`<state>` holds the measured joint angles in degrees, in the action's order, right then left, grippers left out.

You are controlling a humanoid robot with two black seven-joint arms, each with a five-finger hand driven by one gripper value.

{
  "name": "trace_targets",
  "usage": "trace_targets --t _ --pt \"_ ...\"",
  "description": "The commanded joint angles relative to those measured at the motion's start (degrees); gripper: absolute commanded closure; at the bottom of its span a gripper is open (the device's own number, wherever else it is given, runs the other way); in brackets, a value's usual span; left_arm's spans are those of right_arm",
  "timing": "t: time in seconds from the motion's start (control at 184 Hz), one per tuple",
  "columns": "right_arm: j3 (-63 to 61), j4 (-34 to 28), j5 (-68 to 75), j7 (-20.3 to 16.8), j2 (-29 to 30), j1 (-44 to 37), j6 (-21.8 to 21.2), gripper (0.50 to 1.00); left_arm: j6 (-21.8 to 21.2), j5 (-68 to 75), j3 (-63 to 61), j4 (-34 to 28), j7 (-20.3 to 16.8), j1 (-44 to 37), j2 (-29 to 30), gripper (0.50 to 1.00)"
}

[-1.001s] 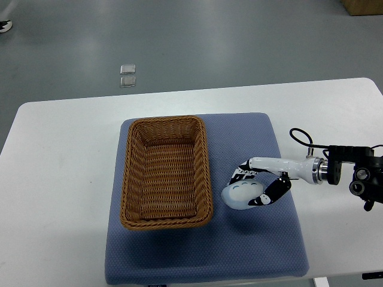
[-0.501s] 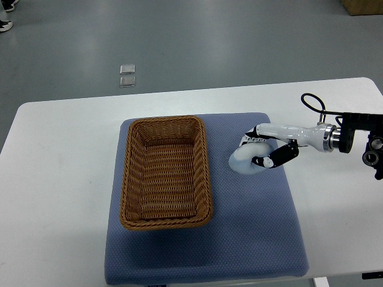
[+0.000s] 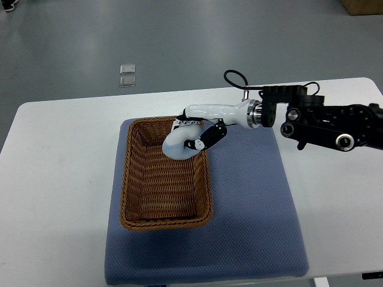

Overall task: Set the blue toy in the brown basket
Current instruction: 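Lift the toy with the right hand and carry it over the basket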

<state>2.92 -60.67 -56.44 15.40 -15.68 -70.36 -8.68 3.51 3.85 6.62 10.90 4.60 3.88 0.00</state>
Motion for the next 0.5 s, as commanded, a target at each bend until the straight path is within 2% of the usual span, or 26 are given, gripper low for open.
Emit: trace_targets --t 0.0,0.136,0.375,0.392,0.397,0.403,0.408,0.413,0.419,0.424,0.43,0.435,0.441,0.446,0.452,0.457,0.462,0.468,0.495 --pt "1.04 4.94 0.10 -0.02 6.81 -0.21 0.25 1.000 0.01 -0.07 -0.03 0.00 -0.03 -0.01 0.00 0.500" --pt "2.09 9.51 -0.08 -0.02 12.69 0.22 0.33 1.000 0.01 -0.07 0.06 -0.09 -0.03 -0.01 0.00 0.500" --pt "4.20 11.80 -0.34 -0.02 14.63 1.89 1.92 1.000 0.01 -0.07 0.15 -0.09 -0.03 -0.01 0.00 0.500" --pt "4.29 11.97 -0.34 -0.02 14.89 2.16 2.00 0.959 0.01 -0.07 0.15 -0.09 -0.03 -0.01 0.00 0.500" --pt "4.29 11.97 -0.34 -0.02 14.89 2.16 2.00 0.959 0.01 -0.07 0.15 -0.09 -0.03 -0.01 0.00 0.500" --pt "4.38 11.97 -0.34 -0.02 14.89 2.25 2.00 0.934 0.01 -0.07 0.15 -0.09 -0.03 -0.01 0.00 0.500" --pt "4.38 11.97 -0.34 -0.02 14.89 2.25 2.00 0.934 0.01 -0.07 0.15 -0.09 -0.03 -0.01 0.00 0.500" --pt "4.38 12.06 -0.34 -0.02 14.98 2.33 2.00 0.908 0.01 -0.07 0.15 -0.09 -0.03 -0.01 0.00 0.500" --pt "4.38 12.06 -0.34 -0.02 14.98 2.33 2.00 0.908 0.01 -0.07 0.15 -0.09 -0.03 -0.01 0.00 0.500" --pt "4.46 12.15 -0.34 -0.02 15.07 2.42 2.09 0.879 0.01 -0.07 0.15 -0.09 -0.03 -0.01 0.00 0.500" --pt "4.46 12.15 -0.34 -0.02 15.07 2.42 2.09 0.879 0.01 -0.07 0.15 -0.09 -0.03 -0.01 0.00 0.500" --pt "4.46 12.24 -0.34 -0.02 15.07 2.51 2.09 0.847 0.01 -0.07 0.15 -0.09 -0.03 -0.01 0.00 0.500" --pt "4.46 12.24 -0.34 -0.02 15.07 2.51 2.09 0.846 0.01 -0.07 0.15 -0.09 -0.03 -0.01 0.00 0.500" --pt "4.46 12.33 -0.34 -0.02 15.07 2.68 2.09 0.810 0.01 -0.07 0.15 -0.09 -0.03 -0.01 0.00 0.500" --pt "4.46 12.33 -0.34 -0.02 15.07 2.69 2.09 0.810 0.01 -0.07 0.15 -0.09 -0.03 -0.01 0.00 0.500" --pt "4.38 12.33 -0.34 -0.02 15.16 2.86 2.09 0.777 0.01 -0.07 0.15 -0.09 -0.03 -0.01 0.00 0.500" --pt "4.38 12.33 -0.34 -0.02 15.16 2.86 2.09 0.777 0.01 -0.07 0.15 -0.09 -0.03 -0.01 0.00 0.500" --pt "4.38 12.41 -0.25 -0.02 15.16 2.95 2.09 0.746 0.01 -0.07 0.15 -0.09 -0.03 -0.01 0.00 0.500" --pt "4.38 12.50 -0.25 -0.02 15.16 3.30 2.09 0.705 0.01 -0.07 0.15 -0.09 -0.03 -0.01 0.00 0.500"
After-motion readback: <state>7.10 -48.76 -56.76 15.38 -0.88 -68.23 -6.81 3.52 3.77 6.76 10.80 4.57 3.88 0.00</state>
